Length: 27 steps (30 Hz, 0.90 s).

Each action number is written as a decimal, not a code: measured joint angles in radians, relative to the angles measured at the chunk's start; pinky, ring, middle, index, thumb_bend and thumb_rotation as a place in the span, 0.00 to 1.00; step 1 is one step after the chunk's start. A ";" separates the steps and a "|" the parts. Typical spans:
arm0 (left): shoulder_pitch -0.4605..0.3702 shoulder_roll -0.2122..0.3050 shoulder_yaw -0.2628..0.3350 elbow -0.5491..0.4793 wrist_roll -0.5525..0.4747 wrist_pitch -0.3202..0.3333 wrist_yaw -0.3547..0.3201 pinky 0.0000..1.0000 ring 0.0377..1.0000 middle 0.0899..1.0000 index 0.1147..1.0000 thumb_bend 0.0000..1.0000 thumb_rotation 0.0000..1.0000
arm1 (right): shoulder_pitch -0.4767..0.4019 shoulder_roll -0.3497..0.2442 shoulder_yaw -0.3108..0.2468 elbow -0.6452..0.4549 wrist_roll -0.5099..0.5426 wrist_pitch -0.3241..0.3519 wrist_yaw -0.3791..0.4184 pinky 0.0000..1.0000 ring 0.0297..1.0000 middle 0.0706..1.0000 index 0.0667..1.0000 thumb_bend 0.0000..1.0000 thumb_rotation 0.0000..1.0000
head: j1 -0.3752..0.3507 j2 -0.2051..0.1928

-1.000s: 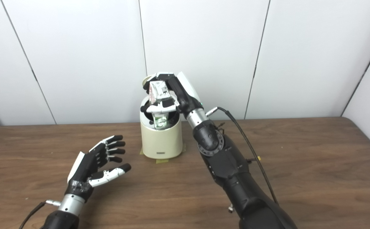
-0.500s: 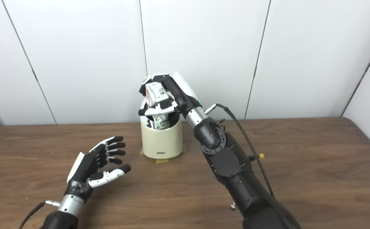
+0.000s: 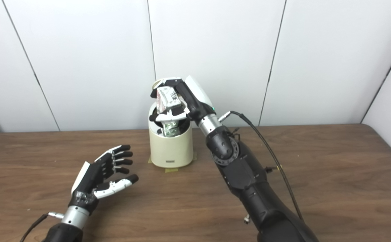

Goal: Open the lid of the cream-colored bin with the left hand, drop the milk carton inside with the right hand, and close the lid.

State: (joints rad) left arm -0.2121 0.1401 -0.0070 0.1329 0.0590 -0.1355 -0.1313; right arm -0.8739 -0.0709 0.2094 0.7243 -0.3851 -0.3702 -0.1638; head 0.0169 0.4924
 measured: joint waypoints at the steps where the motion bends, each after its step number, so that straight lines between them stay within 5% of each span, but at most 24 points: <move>1: 0.000 0.000 0.000 0.000 -0.001 0.000 0.000 0.64 0.71 0.75 0.78 0.78 0.17 | -0.007 -0.001 0.002 0.012 -0.003 -0.009 -0.007 0.45 0.42 0.47 0.48 0.52 0.00 | 0.002 -0.002; 27: 0.000 0.008 -0.002 0.000 -0.008 0.000 0.000 0.64 0.72 0.76 0.78 0.77 0.17 | -0.037 -0.035 0.072 0.022 -0.113 -0.061 -0.022 0.47 0.42 0.48 0.46 0.52 0.00 | -0.002 -0.006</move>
State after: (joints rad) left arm -0.2119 0.1476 -0.0091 0.1329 0.0514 -0.1359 -0.1315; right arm -0.9113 -0.1058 0.2814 0.7466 -0.4981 -0.4312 -0.1854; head 0.0153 0.4863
